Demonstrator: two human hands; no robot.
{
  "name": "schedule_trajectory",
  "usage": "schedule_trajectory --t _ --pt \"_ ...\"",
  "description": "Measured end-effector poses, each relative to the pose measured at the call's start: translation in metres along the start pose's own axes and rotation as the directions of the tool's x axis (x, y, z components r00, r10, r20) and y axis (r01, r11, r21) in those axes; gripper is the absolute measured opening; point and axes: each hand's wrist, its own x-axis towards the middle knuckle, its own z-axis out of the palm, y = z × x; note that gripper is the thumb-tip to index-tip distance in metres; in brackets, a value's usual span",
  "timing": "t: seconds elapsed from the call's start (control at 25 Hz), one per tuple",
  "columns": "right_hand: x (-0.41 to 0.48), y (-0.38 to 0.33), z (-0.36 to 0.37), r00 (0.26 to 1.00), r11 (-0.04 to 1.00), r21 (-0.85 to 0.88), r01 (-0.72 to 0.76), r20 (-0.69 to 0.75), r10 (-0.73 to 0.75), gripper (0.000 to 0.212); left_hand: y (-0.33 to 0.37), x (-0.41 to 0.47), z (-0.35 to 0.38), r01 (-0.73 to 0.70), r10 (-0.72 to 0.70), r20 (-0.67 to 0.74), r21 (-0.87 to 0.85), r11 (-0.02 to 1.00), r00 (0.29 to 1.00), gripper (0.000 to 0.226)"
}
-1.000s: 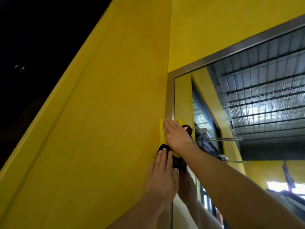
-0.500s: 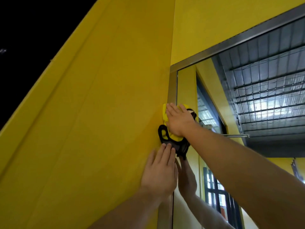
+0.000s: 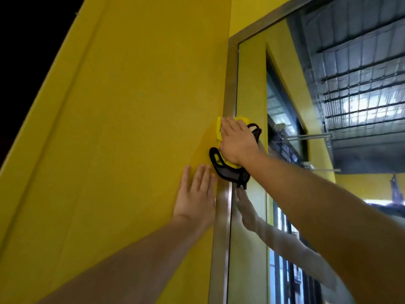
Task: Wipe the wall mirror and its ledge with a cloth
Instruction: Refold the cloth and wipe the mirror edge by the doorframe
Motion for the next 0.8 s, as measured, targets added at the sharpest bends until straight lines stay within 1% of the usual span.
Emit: schedule_trajectory --t 0.04,0.16,0.32,0.4,0.48,0.52,0.56,0.64,0.68,0.76,0.8 --pt "-0.020 -0.012 0.011 1.000 1.000 0.009 0.008 0.007 -0.008 0.067 0.005 -0.022 0.008 -0.009 0.008 0.037 0.025 1.000 0.999 0.067" --pt "-0.078 -0.043 0.036 1.000 0.999 0.022 0.025 -0.006 -0.025 0.066 0.008 -0.084 0.031 -0.054 0.049 0.046 0.120 0.991 0.998 0.071" --pt "-0.171 -0.100 0.071 0.999 0.997 0.054 0.049 0.012 -0.050 0.065 0.014 -0.162 0.046 -0.185 0.164 0.135 0.163 0.969 0.977 0.068" --pt "-0.215 -0.128 0.090 0.997 0.995 0.079 0.067 0.022 -0.069 0.065 0.020 -0.194 0.054 -0.236 0.218 0.166 0.096 0.967 0.962 0.065" --pt "-0.254 -0.149 0.109 0.997 0.991 0.105 0.079 -0.017 -0.078 0.065 0.030 -0.222 0.069 -0.262 0.264 0.112 -0.032 0.965 0.958 0.065" --pt "-0.272 -0.159 0.119 0.996 0.989 0.121 0.089 -0.037 -0.085 0.065 0.038 -0.239 0.075 -0.266 0.275 0.106 -0.092 0.960 0.956 0.065" --pt "-0.291 -0.170 0.129 0.994 0.986 0.136 0.099 -0.049 -0.093 0.065 0.048 -0.255 0.082 -0.273 0.287 0.106 -0.134 0.953 0.952 0.061" --pt "-0.328 -0.192 0.146 0.991 0.979 0.155 0.132 -0.057 -0.124 0.064 0.075 -0.294 0.102 -0.324 0.336 0.044 -0.165 0.931 0.941 0.054" --pt "-0.346 -0.202 0.155 0.988 0.975 0.164 0.149 -0.059 -0.141 0.063 0.089 -0.317 0.110 -0.312 0.329 0.047 -0.218 0.925 0.943 0.053" --pt "-0.379 -0.220 0.168 0.987 0.974 0.165 0.157 -0.062 -0.149 0.061 0.111 -0.362 0.122 -0.266 0.328 0.164 -0.314 0.911 0.930 0.056" --pt "-0.397 -0.230 0.176 0.987 0.971 0.179 0.158 -0.055 -0.151 0.062 0.122 -0.391 0.132 -0.256 0.355 0.259 -0.347 0.902 0.898 0.056"
